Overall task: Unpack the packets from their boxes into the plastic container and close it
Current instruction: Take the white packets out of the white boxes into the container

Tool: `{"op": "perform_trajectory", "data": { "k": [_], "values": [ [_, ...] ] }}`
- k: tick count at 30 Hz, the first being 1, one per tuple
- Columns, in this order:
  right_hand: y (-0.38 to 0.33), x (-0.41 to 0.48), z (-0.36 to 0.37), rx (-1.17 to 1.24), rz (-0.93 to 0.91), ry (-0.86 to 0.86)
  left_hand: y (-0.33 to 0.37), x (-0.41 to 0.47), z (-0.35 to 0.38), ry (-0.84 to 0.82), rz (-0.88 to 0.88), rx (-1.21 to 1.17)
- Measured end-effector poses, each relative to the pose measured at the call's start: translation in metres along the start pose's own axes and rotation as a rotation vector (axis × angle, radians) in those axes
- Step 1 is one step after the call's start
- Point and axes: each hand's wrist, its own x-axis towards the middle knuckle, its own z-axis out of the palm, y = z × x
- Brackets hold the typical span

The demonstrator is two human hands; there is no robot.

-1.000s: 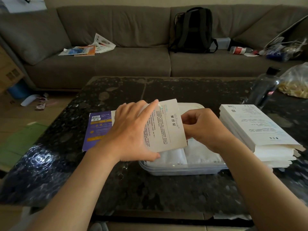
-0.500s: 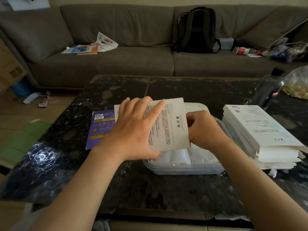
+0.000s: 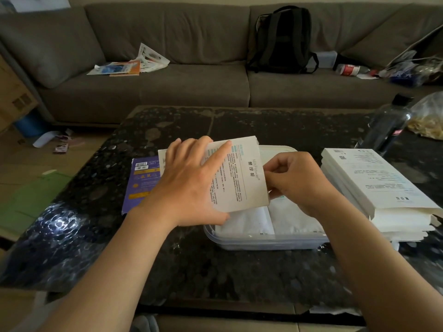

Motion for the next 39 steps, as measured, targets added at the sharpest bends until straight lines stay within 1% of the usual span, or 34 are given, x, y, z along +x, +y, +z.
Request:
{"op": "perform_trajectory", "data": {
  "k": [2,6,10,14,17,20,24,28,30,34,39],
  "values": [
    [-0.002,0.000,-0.003,0.040,0.025,0.011,-0.002,0.000,0.000,0.006,-0.011,-0.004],
    [-0.002,0.001,-0.011,0.217,0.103,0.006,-0.008,0.001,-0.001,0.003,-0.035,-0.016],
    [-0.006,-0.002,-0.017,0.310,0.107,0.014,-0.011,0.000,-0.001,-0.003,-0.048,-0.038],
    [-0.009,-0.004,-0.023,0.378,0.112,0.120,-0.015,-0.001,0.000,-0.010,-0.061,-0.057],
    [-0.009,-0.003,-0.031,0.494,0.132,0.222,-0.019,-0.002,-0.001,-0.005,-0.081,-0.091],
    [-0.011,-0.004,-0.042,0.572,0.088,0.273,-0.021,-0.002,-0.003,0.020,-0.129,-0.146],
    [-0.013,-0.007,-0.054,0.679,0.034,0.274,-0.023,-0.002,-0.006,0.028,-0.177,-0.190],
    [-0.015,-0.009,-0.065,0.854,-0.034,0.146,-0.025,-0.002,-0.006,0.024,-0.207,-0.161],
    [-0.014,-0.009,-0.067,0.834,-0.099,0.147,-0.026,-0.002,-0.005,0.018,-0.227,-0.159],
    [-0.011,-0.009,-0.068,0.678,-0.209,0.159,-0.028,-0.002,-0.003,0.020,-0.253,-0.150],
    [-0.016,-0.013,-0.071,0.564,-0.207,0.221,-0.031,-0.001,-0.001,0.042,-0.287,-0.106]
  ]
}}
